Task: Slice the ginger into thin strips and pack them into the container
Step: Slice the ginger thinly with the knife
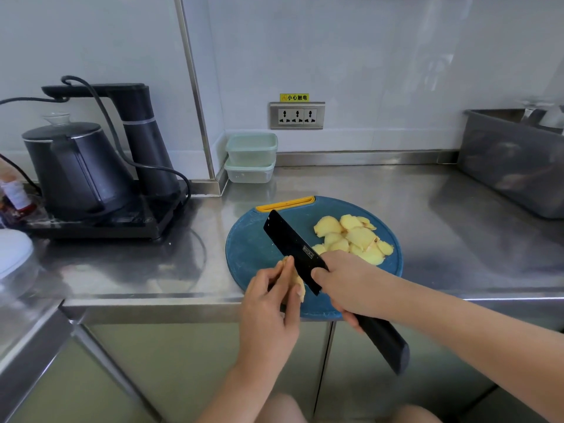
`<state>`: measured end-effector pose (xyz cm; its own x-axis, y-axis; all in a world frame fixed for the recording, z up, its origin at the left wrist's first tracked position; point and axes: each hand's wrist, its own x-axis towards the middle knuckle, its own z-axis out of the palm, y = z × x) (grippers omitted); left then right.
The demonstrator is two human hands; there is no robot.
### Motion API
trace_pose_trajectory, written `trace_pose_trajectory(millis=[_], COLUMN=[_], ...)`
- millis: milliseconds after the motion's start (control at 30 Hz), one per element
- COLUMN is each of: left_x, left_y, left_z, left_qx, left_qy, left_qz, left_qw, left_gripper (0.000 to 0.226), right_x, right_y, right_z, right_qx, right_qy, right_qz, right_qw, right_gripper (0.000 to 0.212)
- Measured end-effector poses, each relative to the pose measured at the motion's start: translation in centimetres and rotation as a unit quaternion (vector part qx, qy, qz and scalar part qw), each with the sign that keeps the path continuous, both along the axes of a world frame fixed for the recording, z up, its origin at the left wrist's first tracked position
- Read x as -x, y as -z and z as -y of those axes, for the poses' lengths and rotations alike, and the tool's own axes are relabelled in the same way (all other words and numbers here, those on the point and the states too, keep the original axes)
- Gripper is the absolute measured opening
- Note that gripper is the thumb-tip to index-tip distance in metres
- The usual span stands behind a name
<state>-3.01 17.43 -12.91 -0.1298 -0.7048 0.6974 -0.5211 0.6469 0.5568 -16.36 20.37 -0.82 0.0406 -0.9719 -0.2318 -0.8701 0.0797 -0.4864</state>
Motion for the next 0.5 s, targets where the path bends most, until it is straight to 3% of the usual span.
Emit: trace_pose_trajectory(millis=[200,500], left_x=[0.1,0.0], left_y=[0.0,0.1], left_z=[0.0,-0.1], left_qx=[0.003,0.009], left_qy=[-0.004,0.013], left_qz=[0.001,0.0], left_qw=[1.0,1.0], left_gripper=[0.042,0.042], right_x=[-0.4,-0.2], right_y=[1.2,1.9], right_z=[1.6,0.7], right_qx=[0.018,0.04], right_qy=[0.015,0.017], right_qz=[-0.06,-0.033], right_qw=[0.998,0.999], right_gripper=[0.031,0.029])
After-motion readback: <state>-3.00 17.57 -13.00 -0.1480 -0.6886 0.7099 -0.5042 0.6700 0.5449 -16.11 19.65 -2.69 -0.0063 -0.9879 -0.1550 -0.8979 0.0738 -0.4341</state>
